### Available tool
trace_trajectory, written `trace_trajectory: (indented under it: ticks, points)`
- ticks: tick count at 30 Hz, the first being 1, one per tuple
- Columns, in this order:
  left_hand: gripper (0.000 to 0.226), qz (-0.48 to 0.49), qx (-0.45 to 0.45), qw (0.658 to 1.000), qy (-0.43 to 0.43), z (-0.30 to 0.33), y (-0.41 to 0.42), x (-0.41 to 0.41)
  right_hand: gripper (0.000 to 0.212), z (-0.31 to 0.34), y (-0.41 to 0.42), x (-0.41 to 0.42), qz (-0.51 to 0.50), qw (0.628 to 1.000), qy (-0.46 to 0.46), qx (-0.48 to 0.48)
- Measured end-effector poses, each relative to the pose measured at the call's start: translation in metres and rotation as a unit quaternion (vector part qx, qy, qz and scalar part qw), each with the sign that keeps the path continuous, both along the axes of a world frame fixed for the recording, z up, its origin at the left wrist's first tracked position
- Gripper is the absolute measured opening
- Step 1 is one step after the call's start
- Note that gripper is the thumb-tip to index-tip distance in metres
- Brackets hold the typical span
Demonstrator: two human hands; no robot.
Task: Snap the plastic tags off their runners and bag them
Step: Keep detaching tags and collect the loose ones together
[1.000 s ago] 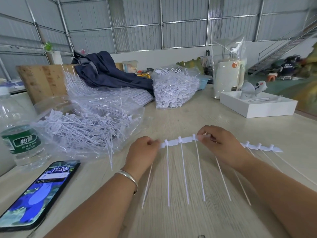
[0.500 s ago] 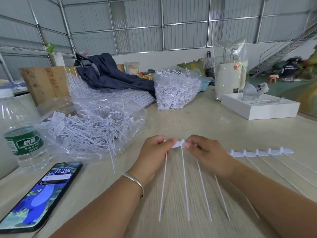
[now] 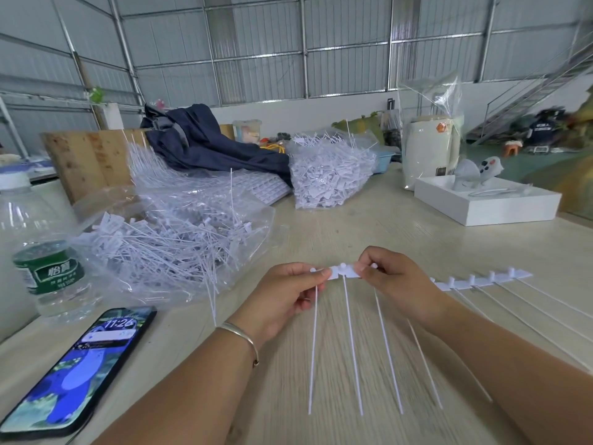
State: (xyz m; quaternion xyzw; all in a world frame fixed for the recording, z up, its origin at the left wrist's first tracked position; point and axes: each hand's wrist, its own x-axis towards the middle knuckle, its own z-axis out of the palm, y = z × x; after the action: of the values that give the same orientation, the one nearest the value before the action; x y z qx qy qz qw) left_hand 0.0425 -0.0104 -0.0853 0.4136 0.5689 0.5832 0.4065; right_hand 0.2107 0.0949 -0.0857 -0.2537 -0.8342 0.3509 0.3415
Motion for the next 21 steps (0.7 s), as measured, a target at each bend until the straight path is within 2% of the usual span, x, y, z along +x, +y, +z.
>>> trace_trajectory:
  ticks: [4,9,11,17,21]
  points:
    - [0.010,-0.052,0.015,0.995,-0.088,0.004,-0.001,-0.001,0.029,0.003,-0.003,0.000,0.011,1.000,-0.003,0.008]
    - [0.007,-0.106,0.040,0.982,-0.150,0.006,-0.002,-0.003,0.068,0.013,-0.011,0.008,-0.014,0.999,-0.037,0.033]
    - [0.008,-0.113,0.038,0.980,-0.159,0.006,-0.002,-0.002,0.074,0.016,-0.011,0.011,-0.013,0.999,-0.042,0.021]
    - [0.007,-0.134,0.041,0.974,-0.179,0.007,-0.002,0.001,0.068,0.021,-0.013,0.015,0.037,0.998,0.020,-0.049]
    - [0.011,-0.151,0.036,0.970,-0.189,0.006,-0.002,0.004,0.055,0.021,-0.014,0.017,0.052,0.996,0.019,-0.064]
